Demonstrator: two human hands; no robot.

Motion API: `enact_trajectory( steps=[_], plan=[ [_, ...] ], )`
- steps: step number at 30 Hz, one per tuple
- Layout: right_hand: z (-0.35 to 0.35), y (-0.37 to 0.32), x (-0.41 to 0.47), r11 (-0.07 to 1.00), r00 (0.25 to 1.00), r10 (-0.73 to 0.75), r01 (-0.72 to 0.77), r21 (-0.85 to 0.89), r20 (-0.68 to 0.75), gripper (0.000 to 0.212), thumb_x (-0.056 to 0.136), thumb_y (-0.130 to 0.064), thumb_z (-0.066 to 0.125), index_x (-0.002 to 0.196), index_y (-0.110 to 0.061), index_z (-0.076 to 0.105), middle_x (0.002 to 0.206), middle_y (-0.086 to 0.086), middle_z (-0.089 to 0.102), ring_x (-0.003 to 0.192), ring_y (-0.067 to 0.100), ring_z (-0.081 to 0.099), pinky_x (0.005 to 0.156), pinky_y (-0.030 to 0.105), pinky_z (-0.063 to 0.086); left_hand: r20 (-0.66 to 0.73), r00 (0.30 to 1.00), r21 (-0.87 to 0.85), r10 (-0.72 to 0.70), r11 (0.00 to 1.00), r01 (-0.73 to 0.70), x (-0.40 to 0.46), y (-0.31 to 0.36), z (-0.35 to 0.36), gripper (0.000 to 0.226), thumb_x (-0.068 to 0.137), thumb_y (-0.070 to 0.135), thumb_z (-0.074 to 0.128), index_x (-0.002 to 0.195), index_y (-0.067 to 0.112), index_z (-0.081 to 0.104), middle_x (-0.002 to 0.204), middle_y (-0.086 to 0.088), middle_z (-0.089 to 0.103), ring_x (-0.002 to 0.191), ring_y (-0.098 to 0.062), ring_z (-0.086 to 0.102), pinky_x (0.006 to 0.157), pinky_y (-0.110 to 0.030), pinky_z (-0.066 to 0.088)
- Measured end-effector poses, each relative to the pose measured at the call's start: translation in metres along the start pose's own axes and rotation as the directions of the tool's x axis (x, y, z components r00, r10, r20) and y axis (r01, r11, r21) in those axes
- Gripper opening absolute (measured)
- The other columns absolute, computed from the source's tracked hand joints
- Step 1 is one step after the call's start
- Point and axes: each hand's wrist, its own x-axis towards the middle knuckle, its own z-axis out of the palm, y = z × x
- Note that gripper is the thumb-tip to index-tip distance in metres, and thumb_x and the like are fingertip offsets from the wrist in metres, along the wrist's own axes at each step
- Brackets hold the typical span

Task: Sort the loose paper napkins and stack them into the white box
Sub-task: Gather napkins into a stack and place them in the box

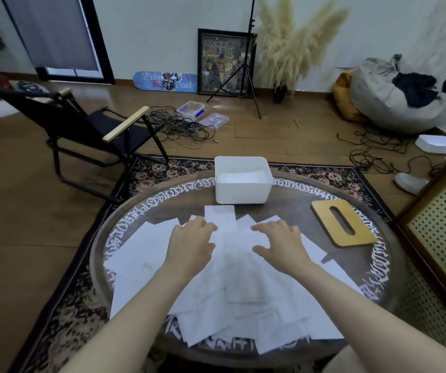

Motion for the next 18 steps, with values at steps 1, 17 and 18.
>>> enact_trajectory(
  steps=[1,17,18],
  plan=[
    [0.003,-0.003,-0.007,1.0,1.0,-0.012,0.012,-0.012,0.02,0.047,0.093,-0.04,0.055,0.138,-0.031,0.043,0.134,-0.008,0.049,0.131,0.016,0.033,0.099,0.035,0.023,0.006,1.0,0.004,-0.007,1.0,0.007,-0.008,-0.001,0.0,0.041,0.096,0.032,0.049,0.136,0.026,0.046,0.136,0.004,0.045,0.123,-0.018,0.046,0.094,-0.033,0.034],
    [0.03,-0.012,-0.06,0.999,0.987,-0.014,0.022,-0.044,0.159,0.057,0.09,-0.046,0.055,0.142,-0.031,0.036,0.134,-0.006,0.047,0.13,0.017,0.031,0.099,0.033,0.023,0.085,0.989,0.258,0.118,0.956,-0.136,-0.075,0.005,0.019,0.045,0.028,0.026,0.093,0.064,0.023,0.067,0.068,0.002,0.06,0.05,-0.018,0.057,0.05,-0.03,0.045],
    [0.032,-0.011,-0.061,0.999,0.986,-0.007,0.015,-0.05,0.166,0.059,0.09,-0.047,0.055,0.142,-0.03,0.035,0.134,-0.006,0.047,0.13,0.017,0.031,0.099,0.033,0.023,0.083,0.988,0.255,0.13,0.956,-0.148,-0.074,0.005,0.025,0.044,0.027,0.023,0.092,0.062,0.022,0.066,0.067,0.001,0.059,0.049,-0.018,0.056,0.049,-0.03,0.044]
  ],
)
